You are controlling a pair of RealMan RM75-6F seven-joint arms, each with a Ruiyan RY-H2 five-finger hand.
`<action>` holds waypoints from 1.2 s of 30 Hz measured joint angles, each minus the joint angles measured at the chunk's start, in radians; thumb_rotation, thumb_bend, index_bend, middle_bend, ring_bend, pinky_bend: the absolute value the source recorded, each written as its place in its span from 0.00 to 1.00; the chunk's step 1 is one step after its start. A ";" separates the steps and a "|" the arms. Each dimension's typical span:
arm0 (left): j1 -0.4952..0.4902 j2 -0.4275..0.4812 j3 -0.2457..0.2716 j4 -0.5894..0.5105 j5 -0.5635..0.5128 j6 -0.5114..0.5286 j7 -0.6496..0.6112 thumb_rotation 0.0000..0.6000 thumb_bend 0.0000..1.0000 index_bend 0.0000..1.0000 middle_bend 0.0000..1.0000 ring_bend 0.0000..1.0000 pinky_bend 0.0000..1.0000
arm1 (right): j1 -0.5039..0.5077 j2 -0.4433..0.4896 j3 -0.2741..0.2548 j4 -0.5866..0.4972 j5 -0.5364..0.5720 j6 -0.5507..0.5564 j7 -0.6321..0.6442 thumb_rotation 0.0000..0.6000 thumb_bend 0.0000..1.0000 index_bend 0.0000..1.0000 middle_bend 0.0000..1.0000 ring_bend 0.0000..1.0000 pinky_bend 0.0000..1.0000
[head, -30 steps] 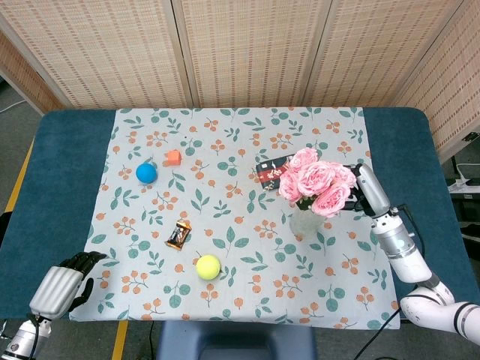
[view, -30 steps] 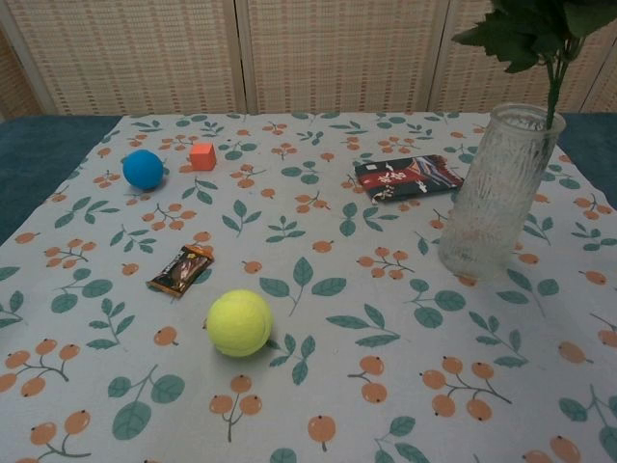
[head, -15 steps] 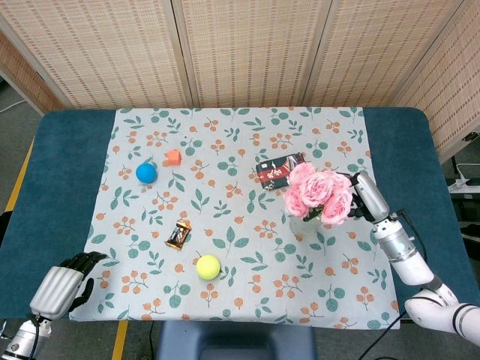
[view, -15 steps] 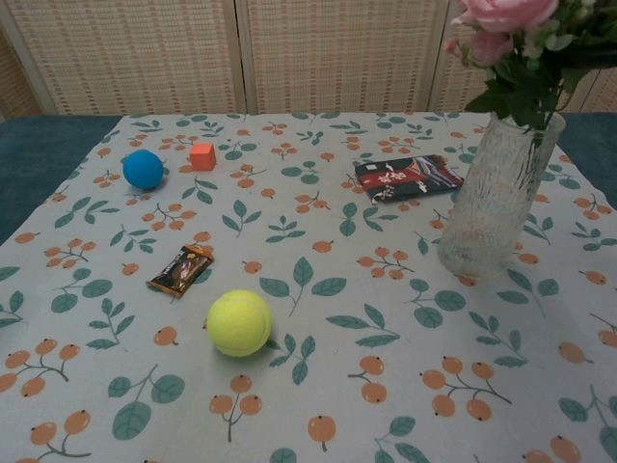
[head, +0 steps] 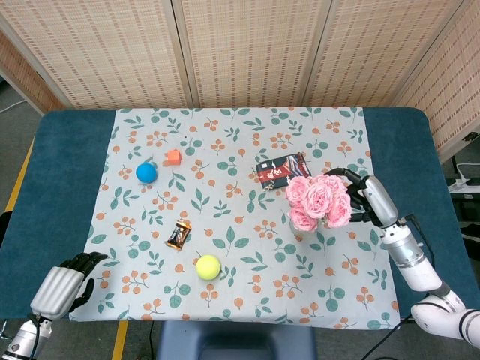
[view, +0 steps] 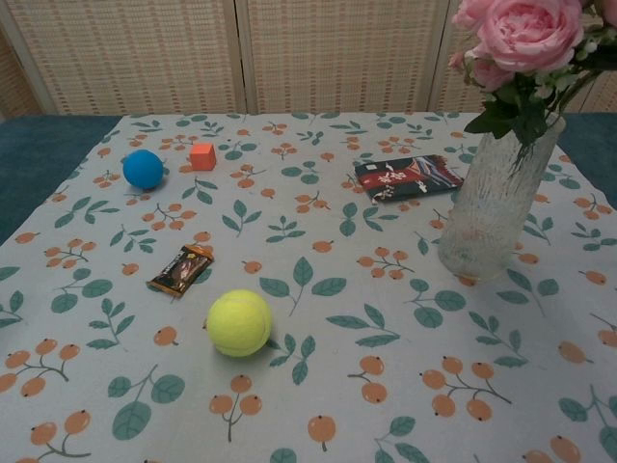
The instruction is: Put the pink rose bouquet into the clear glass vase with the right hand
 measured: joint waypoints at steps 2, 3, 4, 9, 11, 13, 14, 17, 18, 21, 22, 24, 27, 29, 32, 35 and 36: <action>0.000 0.000 0.000 -0.001 0.001 0.002 0.000 1.00 0.64 0.19 0.21 0.22 0.43 | -0.010 0.001 0.000 0.000 -0.003 0.023 -0.012 1.00 0.10 0.31 1.00 0.99 1.00; 0.000 0.000 0.000 0.000 0.001 0.002 0.000 1.00 0.64 0.19 0.21 0.22 0.43 | -0.019 0.001 -0.001 0.000 -0.005 0.043 -0.026 1.00 0.10 0.31 1.00 0.99 1.00; 0.000 0.000 0.000 0.001 0.002 0.002 -0.001 1.00 0.64 0.19 0.21 0.22 0.43 | -0.027 0.001 -0.001 0.000 -0.006 0.059 -0.040 1.00 0.10 0.31 1.00 0.99 1.00; 0.001 -0.001 -0.001 0.002 -0.001 0.002 -0.003 1.00 0.64 0.19 0.21 0.22 0.43 | -0.091 -0.002 -0.001 -0.006 -0.014 0.178 -0.184 1.00 0.10 0.31 1.00 0.98 1.00; 0.000 -0.001 -0.001 0.002 -0.003 0.000 -0.003 1.00 0.64 0.19 0.21 0.22 0.43 | -0.119 -0.006 -0.001 -0.003 -0.016 0.228 -0.252 1.00 0.09 0.31 1.00 0.98 1.00; 0.000 -0.001 0.000 0.002 -0.003 -0.001 -0.001 1.00 0.64 0.19 0.21 0.22 0.43 | -0.159 -0.007 -0.004 -0.002 -0.018 0.280 -0.322 1.00 0.09 0.31 1.00 0.98 1.00; -0.001 -0.002 0.000 0.002 -0.002 -0.003 0.001 1.00 0.64 0.19 0.21 0.22 0.43 | -0.174 -0.004 -0.007 -0.003 -0.017 0.295 -0.341 1.00 0.09 0.31 1.00 0.98 1.00; -0.002 -0.003 0.002 0.001 -0.001 -0.008 0.007 1.00 0.64 0.19 0.21 0.22 0.43 | -0.194 0.009 -0.014 -0.009 -0.008 0.291 -0.357 1.00 0.09 0.31 1.00 0.98 1.00; -0.003 -0.004 0.003 0.000 -0.001 -0.010 0.008 1.00 0.64 0.19 0.21 0.22 0.43 | -0.196 0.015 -0.015 -0.011 -0.001 0.275 -0.358 1.00 0.09 0.31 1.00 0.98 1.00; -0.003 -0.004 0.003 0.000 -0.006 -0.015 0.010 1.00 0.64 0.19 0.21 0.22 0.43 | -0.200 0.020 -0.012 -0.011 0.027 0.232 -0.373 1.00 0.09 0.31 1.00 0.98 1.00; -0.003 -0.004 0.003 0.000 -0.006 -0.015 0.010 1.00 0.64 0.19 0.21 0.22 0.43 | -0.200 0.020 -0.010 -0.009 0.036 0.222 -0.375 1.00 0.09 0.31 1.00 0.98 1.00; -0.004 -0.002 0.003 -0.001 -0.008 -0.016 0.008 1.00 0.64 0.19 0.21 0.22 0.43 | -0.200 0.017 -0.004 -0.002 0.053 0.203 -0.379 1.00 0.09 0.31 1.00 0.98 1.00; -0.003 -0.001 0.003 -0.002 -0.007 -0.014 0.007 1.00 0.64 0.19 0.21 0.22 0.43 | -0.200 0.012 0.005 0.007 0.072 0.184 -0.383 1.00 0.09 0.31 1.00 0.98 1.00; -0.003 -0.001 0.003 -0.002 -0.006 -0.013 0.008 1.00 0.64 0.19 0.21 0.22 0.43 | -0.202 0.010 0.008 0.010 0.079 0.178 -0.388 1.00 0.09 0.31 1.00 0.98 1.00; -0.003 0.000 0.004 -0.003 -0.006 -0.014 0.007 1.00 0.64 0.19 0.21 0.22 0.43 | -0.211 0.009 0.009 0.009 0.083 0.181 -0.409 1.00 0.09 0.30 0.98 0.94 1.00; -0.003 0.000 0.003 -0.003 -0.008 -0.012 0.008 1.00 0.64 0.19 0.21 0.22 0.43 | -0.227 0.010 0.006 0.004 0.089 0.191 -0.465 1.00 0.09 0.29 0.84 0.86 0.99; -0.003 0.000 0.003 -0.003 -0.008 -0.012 0.009 1.00 0.64 0.19 0.21 0.23 0.43 | -0.236 0.012 0.004 -0.003 0.094 0.195 -0.503 1.00 0.09 0.29 0.79 0.82 0.99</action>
